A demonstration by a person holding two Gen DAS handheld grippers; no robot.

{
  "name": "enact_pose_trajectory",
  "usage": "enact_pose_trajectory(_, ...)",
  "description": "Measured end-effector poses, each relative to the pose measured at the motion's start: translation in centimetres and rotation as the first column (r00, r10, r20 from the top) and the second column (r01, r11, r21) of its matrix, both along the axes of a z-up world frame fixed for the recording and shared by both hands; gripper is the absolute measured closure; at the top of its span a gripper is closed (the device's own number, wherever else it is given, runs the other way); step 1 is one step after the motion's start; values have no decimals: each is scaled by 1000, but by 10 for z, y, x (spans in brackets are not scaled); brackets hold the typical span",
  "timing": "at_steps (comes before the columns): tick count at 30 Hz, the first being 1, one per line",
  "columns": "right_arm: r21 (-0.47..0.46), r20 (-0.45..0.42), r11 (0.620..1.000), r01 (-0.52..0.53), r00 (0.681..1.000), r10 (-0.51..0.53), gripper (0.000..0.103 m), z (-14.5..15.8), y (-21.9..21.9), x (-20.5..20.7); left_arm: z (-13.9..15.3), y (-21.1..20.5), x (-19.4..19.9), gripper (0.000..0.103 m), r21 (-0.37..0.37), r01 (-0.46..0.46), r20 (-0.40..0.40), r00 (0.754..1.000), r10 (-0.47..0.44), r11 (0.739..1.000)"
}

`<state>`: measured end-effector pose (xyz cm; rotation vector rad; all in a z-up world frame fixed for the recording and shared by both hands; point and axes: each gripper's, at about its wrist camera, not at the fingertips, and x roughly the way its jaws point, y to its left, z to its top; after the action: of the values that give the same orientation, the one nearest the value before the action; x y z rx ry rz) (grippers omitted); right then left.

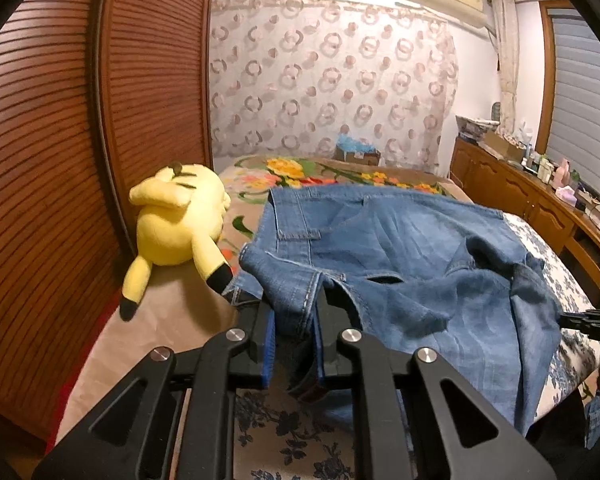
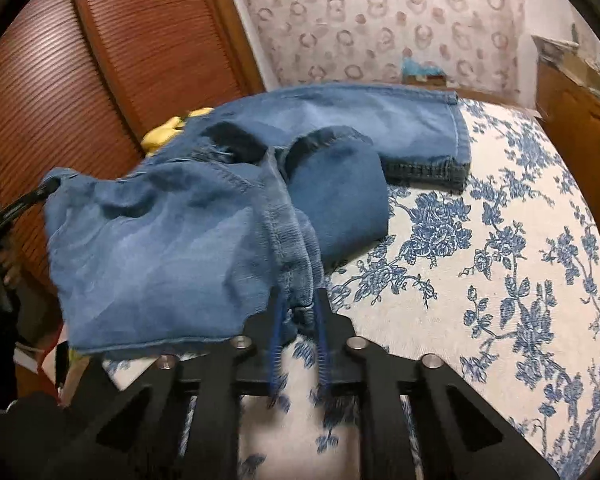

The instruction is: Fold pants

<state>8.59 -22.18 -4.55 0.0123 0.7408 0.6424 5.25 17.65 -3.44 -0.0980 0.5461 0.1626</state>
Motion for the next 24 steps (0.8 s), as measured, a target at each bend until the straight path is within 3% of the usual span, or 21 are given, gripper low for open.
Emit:
enact_pose_trajectory(7,79,123,995,66,990,-75,92,47,-49,-29,22,3,-4,88,-5,-14,65,998,14,1000)
enact_pose_trajectory(18,183,352,970,160,911,-217,93,126,-105,-72,54,13,-4,88,-23,-23,149,988,26,999)
enact_pose_trajectory(24,179,390,962,207,883,-262,93,123,-103,-78,62,12,-2,88,-36,-18,176,984,24,999)
